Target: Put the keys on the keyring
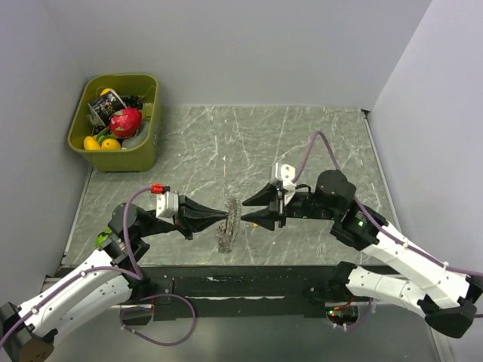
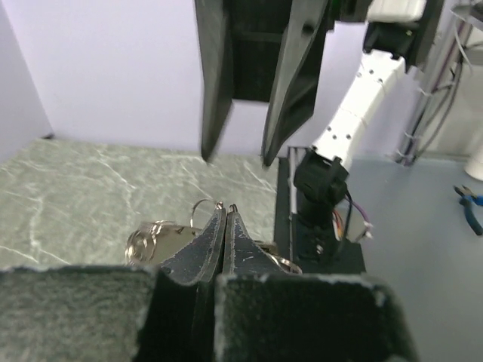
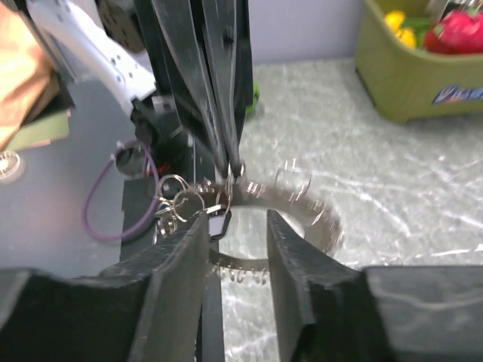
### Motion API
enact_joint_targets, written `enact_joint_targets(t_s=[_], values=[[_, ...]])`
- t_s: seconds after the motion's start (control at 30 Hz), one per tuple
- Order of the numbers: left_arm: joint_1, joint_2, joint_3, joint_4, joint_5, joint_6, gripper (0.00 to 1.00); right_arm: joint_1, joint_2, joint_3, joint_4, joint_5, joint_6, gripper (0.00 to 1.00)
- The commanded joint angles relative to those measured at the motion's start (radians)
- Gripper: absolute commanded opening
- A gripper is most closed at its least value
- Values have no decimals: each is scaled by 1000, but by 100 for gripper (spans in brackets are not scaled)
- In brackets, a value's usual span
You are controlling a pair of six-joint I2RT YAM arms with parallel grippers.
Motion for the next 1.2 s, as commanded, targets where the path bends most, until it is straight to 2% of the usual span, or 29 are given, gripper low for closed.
enact_joint_targets(t_s=[0.0, 0.13, 0.3, 0.53, 0.9, 1.17], values=[[-4, -22, 56, -9, 109, 29, 1, 1, -23, 7, 56, 26, 40, 52], [-4, -28, 66, -13, 170, 26, 1, 1, -2, 17, 54, -27, 54, 55], [-4, -31, 76, -27, 184, 29, 1, 1, 4, 22, 45, -65, 48, 46], [-4, -48, 76, -50, 160, 41, 1, 1, -8, 10, 54, -65, 61, 44], [-4, -50, 73, -49, 143, 53, 1, 2, 60, -18, 114, -177, 144, 26], [-4, -54, 76, -47, 140, 56, 1, 2, 60, -51, 128, -192, 169, 22]])
